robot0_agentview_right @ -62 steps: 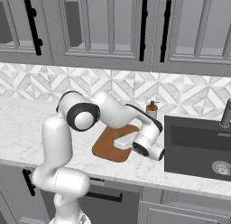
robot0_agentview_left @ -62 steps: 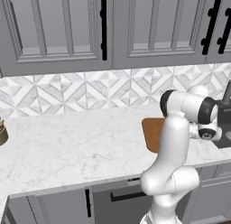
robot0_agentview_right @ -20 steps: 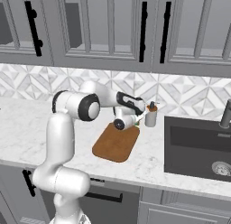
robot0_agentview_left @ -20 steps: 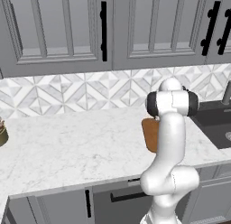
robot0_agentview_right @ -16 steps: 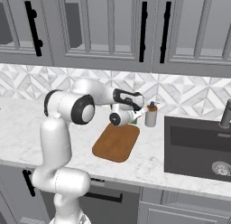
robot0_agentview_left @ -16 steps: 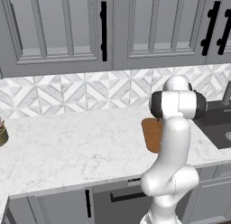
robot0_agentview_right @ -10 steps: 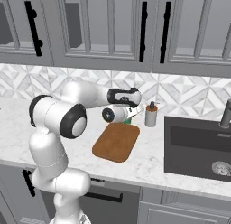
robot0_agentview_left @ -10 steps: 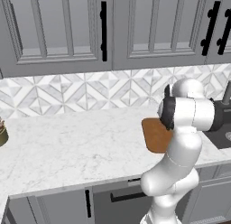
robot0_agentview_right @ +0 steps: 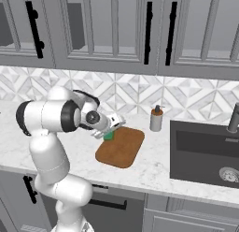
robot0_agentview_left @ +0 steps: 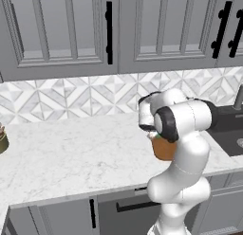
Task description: Pick up the sponge from the counter and clean the cutting board by briefly scrubbing or pressing down on the cutting board. Once finished, release the sponge.
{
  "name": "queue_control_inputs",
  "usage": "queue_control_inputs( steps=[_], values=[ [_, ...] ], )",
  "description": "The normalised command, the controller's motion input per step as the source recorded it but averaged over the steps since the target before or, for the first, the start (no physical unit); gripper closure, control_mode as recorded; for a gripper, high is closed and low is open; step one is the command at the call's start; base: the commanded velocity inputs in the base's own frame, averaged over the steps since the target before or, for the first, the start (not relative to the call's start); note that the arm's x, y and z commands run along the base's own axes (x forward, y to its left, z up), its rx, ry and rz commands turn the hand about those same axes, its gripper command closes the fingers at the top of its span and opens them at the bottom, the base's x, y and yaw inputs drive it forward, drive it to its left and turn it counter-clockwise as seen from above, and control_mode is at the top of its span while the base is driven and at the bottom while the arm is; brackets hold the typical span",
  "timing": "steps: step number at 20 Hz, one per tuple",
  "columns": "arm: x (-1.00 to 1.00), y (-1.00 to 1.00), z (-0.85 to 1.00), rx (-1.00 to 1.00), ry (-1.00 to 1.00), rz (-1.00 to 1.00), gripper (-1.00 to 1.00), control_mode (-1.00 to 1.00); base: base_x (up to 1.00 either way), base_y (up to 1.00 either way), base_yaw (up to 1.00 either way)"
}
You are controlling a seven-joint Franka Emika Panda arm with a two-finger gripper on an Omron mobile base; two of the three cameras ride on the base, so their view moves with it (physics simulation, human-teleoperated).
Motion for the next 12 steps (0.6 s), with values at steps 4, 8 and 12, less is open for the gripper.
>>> queue_control_inputs(
  steps=[4,8,12],
  values=[
    [-0.01,-0.43,0.06,0.11,-0.04,0.14,1.00,-1.00,0.00,0.00,0.00],
    [0.00,-0.57,0.22,0.16,-0.04,0.02,1.00,-1.00,0.00,0.00,0.00],
    [0.06,-0.50,0.08,0.19,0.19,0.00,1.00,-1.00,0.00,0.00,0.00]
  ],
)
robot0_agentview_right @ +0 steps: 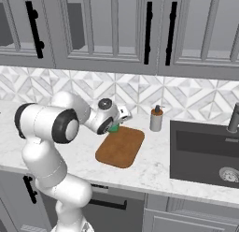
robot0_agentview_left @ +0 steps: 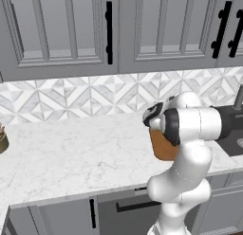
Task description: Pick up the sponge from the counter and clean the cutting board by briefly scrubbing or pressing down on the cutting board. Once finished, release the sponge.
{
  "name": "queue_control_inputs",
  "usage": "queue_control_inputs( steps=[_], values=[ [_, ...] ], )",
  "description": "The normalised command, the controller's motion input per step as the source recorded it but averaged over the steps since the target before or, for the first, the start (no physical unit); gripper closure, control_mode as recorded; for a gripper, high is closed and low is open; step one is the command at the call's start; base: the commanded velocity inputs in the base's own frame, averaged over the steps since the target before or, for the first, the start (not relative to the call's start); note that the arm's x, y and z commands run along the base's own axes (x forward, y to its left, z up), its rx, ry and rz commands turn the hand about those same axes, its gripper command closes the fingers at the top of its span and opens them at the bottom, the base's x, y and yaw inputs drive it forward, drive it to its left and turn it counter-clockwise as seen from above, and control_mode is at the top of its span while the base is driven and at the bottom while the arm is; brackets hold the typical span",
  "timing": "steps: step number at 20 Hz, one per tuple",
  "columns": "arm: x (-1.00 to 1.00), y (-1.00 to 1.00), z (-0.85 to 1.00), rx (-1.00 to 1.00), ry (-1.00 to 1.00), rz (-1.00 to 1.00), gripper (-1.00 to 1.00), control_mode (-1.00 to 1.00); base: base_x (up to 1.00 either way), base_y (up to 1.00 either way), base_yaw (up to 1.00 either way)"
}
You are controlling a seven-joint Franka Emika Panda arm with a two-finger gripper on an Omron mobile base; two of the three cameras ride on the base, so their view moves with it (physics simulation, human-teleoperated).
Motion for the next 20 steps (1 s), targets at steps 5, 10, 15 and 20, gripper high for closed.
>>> queue_control_inputs(
  steps=[5,10,15,20],
  values=[
    [0.03,-0.34,-0.21,0.18,0.33,0.00,1.00,-1.00,0.00,0.00,0.00],
    [-0.36,-0.02,-0.85,0.09,0.18,0.00,1.00,-1.00,0.00,0.00,0.00],
    [0.19,0.00,-0.39,0.01,0.01,0.00,1.00,-1.00,0.00,0.00,0.00],
    [0.13,0.00,-0.60,0.00,0.03,0.00,-1.00,-1.00,0.00,0.00,0.00]
  ],
)
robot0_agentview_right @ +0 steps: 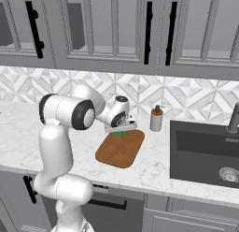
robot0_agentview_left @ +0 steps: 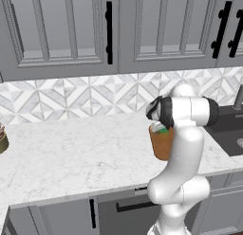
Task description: Pick up the sponge from the counter and clean the cutting board by briefly scrubbing or pressing down on the cutting board. Once finished, release the sponge.
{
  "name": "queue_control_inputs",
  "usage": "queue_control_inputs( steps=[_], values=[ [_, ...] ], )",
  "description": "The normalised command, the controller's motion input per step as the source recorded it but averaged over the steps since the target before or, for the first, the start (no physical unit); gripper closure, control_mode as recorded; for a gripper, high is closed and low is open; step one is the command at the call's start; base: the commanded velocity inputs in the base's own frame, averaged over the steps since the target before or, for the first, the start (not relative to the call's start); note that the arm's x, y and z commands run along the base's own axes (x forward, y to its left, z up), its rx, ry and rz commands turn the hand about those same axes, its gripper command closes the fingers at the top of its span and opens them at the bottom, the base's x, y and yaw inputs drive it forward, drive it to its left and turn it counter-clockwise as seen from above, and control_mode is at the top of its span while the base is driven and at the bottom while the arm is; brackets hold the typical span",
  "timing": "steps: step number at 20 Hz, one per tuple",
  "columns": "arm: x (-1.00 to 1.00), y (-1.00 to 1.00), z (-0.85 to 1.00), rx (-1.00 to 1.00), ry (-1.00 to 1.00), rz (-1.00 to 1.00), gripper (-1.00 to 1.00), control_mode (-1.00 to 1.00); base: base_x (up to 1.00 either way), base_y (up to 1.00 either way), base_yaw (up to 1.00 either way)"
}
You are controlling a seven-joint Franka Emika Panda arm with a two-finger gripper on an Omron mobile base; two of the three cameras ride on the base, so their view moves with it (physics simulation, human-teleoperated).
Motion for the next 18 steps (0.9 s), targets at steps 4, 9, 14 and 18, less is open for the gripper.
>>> queue_control_inputs(
  steps=[4,9,14,18],
  values=[
    [0.00,0.00,-0.26,0.00,0.08,0.00,-1.00,-1.00,0.00,0.00,0.00],
    [0.00,0.00,0.00,0.00,0.04,0.00,-1.00,-1.00,0.00,0.00,0.00],
    [-0.04,0.00,0.07,0.00,0.02,0.00,-1.00,-1.00,0.00,0.00,0.00],
    [-0.31,0.00,0.28,0.00,-0.07,0.00,-1.00,-1.00,0.00,0.00,0.00]
  ],
)
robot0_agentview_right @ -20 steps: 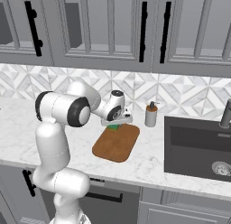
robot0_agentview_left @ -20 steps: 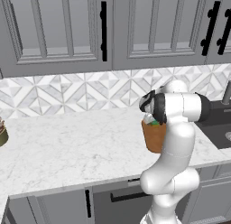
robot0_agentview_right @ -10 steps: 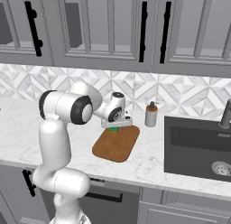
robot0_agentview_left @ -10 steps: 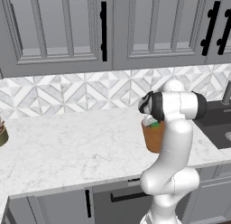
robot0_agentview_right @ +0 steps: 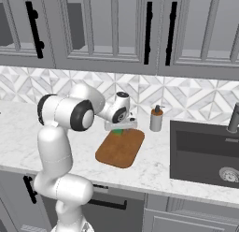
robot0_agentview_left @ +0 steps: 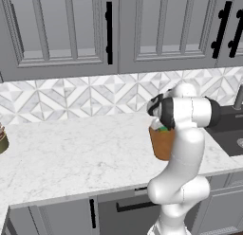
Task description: Pick up the sponge from the counter and clean the cutting board by briefly scrubbing or pressing down on the cutting board. Once finished, release the sponge.
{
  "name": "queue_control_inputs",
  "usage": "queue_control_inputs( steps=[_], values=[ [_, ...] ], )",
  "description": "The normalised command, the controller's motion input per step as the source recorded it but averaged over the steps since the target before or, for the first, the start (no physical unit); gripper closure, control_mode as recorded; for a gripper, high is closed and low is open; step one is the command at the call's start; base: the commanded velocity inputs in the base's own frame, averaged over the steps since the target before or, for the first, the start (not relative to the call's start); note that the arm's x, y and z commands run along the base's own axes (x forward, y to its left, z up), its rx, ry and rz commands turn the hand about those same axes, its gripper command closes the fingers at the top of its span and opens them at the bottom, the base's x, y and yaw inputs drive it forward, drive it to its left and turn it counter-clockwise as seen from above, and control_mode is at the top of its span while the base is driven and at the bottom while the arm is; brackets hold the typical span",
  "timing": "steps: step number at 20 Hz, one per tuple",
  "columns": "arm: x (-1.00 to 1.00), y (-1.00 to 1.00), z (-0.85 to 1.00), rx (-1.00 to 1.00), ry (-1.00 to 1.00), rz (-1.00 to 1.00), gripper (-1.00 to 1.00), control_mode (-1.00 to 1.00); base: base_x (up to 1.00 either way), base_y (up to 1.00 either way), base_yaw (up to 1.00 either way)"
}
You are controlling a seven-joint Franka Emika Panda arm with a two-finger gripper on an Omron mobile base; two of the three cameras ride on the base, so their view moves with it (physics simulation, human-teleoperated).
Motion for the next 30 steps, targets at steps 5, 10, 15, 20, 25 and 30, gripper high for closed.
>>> queue_control_inputs(
  steps=[5,10,15,20,25,30],
  values=[
    [-0.44,-0.01,-0.03,-0.01,-0.47,0.07,-1.00,-1.00,0.00,0.00,0.00],
    [-0.17,-0.13,-0.09,0.01,-0.27,0.18,-1.00,-1.00,0.00,0.00,0.00],
    [0.00,-0.04,-0.38,0.00,-0.16,0.15,-1.00,-1.00,0.00,0.00,0.00],
    [0.00,-0.11,-0.44,0.00,-0.40,0.11,-1.00,-1.00,0.00,0.00,0.00],
    [0.07,0.00,-0.78,0.00,-0.44,0.07,-1.00,-1.00,0.00,0.00,0.00],
    [0.37,0.00,-0.64,0.02,-0.26,0.01,-1.00,-1.00,0.00,0.00,0.00]
  ],
)
